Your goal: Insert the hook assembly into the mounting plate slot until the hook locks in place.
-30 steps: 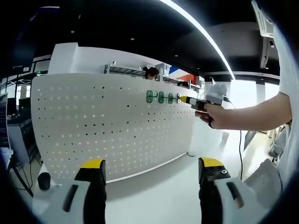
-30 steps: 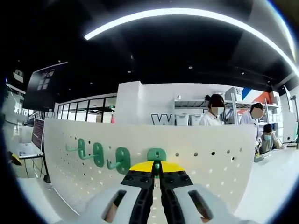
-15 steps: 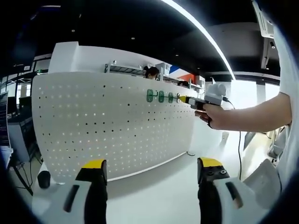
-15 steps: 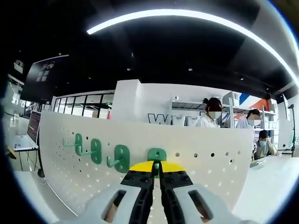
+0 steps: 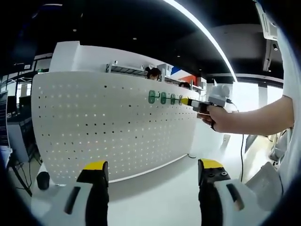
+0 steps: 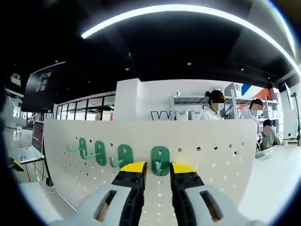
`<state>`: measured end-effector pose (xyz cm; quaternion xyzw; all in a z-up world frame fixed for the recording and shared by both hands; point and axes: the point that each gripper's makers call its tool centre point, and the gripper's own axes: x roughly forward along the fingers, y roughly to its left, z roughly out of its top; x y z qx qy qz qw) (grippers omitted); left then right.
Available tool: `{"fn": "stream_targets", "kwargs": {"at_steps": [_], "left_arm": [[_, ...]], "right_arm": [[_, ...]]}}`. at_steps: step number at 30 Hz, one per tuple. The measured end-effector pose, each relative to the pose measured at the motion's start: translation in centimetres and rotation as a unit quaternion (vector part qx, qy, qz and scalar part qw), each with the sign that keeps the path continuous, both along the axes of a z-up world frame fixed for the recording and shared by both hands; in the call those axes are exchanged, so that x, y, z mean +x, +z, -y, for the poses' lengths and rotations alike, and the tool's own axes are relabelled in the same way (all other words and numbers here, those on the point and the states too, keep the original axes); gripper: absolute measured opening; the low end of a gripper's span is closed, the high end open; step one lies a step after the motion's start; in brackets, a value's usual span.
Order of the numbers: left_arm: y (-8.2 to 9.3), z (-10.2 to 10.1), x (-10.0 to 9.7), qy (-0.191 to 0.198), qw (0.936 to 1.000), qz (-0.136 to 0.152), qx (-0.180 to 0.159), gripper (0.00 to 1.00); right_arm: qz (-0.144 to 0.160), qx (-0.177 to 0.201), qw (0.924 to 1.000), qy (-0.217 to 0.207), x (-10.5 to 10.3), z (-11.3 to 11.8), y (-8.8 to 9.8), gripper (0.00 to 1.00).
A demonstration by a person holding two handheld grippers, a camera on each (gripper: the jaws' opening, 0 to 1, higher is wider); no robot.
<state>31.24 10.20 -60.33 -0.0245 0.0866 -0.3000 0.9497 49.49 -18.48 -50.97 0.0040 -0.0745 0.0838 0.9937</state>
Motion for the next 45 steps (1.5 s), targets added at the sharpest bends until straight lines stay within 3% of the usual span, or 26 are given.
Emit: {"fn": "stream_targets", "kwargs": {"at_steps": [11, 28, 45], "left_arm": [[0.0, 0.2, 0.0, -0.003, 1.0000, 0.001, 0.001, 0.81], [0.2, 0.6, 0.3, -0.010, 0.9999, 0.007, -0.005, 0.81], [0.3, 0.8, 0.3, -0.014, 0.9998, 0.011, -0.011, 0.81]], "right_arm": [[-0.003, -0.004, 1.0000, 0.002, -0.3, 0.3, 0.0, 0.20], [0.008, 0.017, 0.9986, 0.050, -3.0, 0.5, 0.1, 0.23], [-0.002, 0.020, 0.9980, 0.060, -4.2, -0.1, -0.2, 0.23]]}}
